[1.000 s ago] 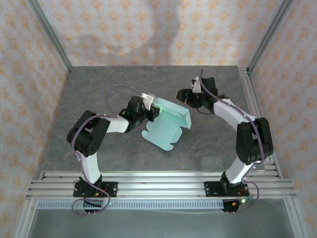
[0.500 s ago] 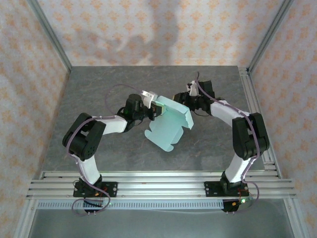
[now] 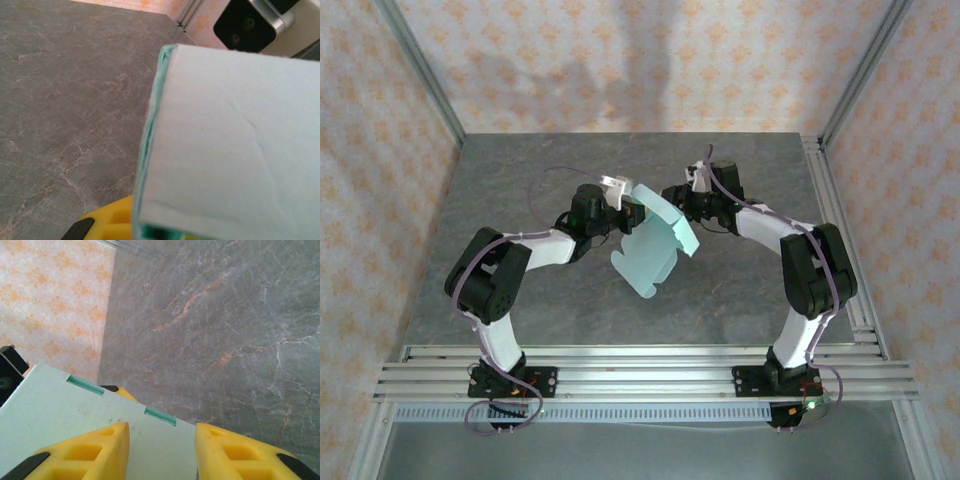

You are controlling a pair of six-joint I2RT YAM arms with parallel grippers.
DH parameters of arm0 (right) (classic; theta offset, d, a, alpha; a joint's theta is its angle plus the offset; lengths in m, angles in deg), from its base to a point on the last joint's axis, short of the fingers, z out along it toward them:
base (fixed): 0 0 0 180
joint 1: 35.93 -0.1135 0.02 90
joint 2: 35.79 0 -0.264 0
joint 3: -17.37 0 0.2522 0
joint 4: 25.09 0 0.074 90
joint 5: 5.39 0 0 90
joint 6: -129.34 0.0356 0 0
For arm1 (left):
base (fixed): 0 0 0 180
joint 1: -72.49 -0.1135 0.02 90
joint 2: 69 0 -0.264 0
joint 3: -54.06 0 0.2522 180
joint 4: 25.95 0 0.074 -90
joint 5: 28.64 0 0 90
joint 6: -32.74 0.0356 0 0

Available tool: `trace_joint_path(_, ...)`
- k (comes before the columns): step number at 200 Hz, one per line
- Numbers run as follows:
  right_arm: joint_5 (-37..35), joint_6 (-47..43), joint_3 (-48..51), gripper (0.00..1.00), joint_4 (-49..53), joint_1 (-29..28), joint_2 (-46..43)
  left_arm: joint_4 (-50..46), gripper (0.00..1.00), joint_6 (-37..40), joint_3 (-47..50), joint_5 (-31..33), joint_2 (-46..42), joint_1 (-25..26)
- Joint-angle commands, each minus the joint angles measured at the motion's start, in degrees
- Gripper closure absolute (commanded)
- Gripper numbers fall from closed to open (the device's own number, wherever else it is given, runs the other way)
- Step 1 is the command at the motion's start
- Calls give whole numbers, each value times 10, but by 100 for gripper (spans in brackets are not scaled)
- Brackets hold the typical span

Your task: Fold the paper box

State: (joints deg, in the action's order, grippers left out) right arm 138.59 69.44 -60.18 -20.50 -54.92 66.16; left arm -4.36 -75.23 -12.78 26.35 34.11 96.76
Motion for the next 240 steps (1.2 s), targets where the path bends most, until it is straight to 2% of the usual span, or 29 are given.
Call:
trace_joint_path(1,51,-1,6,61,-16,-47,11,32,100,-19,-43,31,-12,3)
trace_joint_path(35,31,-8,1,61,0,-48,5,27,100,-16,-42,38,-13,3)
trace_joint_path(78,-35,-10,10,53,22,-15,-29,29,100,-21,-15,73,-32,1)
trace_joint_path(114,-100,-6,42,48,18,24,-86,55,100,-63,-3,70,-45,-6)
trace_joint_path(163,-164,33,104,47,-3,70,-136,72,100,-104,-6,76,-35,-9)
trace_joint_path(182,-182,39,135,48,-22,78,-164,97,100,-146,-1,79,-30,-15)
trace_joint_path(203,-207,27,160,48,-15,85,-198,111,100,-178,-7,78,-23,-18)
trace_joint_path(221,-231,-10,160,48,35,85,-223,118,100,-211,-11,83,-17,-21)
trace_joint_path(240,-217,-34,162,48,53,85,-249,141,100,-252,-8,93,-17,-27)
